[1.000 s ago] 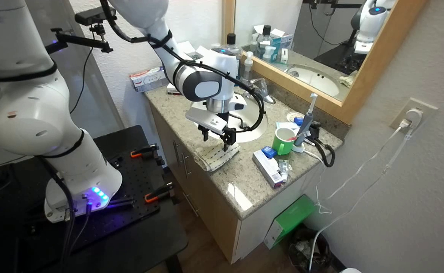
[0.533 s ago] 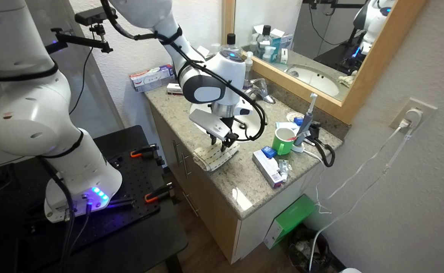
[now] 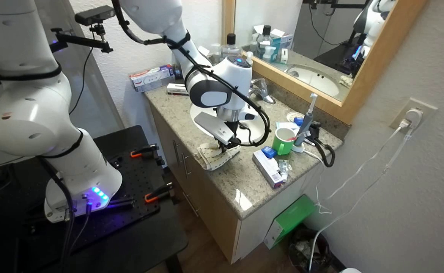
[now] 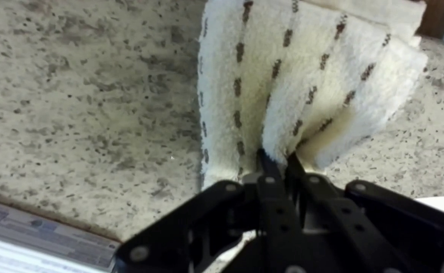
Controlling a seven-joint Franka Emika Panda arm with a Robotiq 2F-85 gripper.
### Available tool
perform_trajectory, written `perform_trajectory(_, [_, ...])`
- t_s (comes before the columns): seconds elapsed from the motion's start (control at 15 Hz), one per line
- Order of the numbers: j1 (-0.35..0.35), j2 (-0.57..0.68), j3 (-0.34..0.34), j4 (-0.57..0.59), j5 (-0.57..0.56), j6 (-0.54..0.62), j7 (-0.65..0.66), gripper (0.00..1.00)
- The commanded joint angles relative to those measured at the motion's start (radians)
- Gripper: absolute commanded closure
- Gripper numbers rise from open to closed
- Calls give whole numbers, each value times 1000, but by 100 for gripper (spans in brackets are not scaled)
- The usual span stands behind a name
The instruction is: Use the towel to wipe the base top
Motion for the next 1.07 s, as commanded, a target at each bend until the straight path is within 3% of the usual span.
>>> perform_trajectory(0.0, [3, 52, -8, 36, -51, 31, 89, 98])
perform_trajectory(0.53, [7, 49, -61, 38, -185, 41, 303, 98])
perform_trajectory(1.0, [-10, 68, -76, 52, -195, 36, 288, 98])
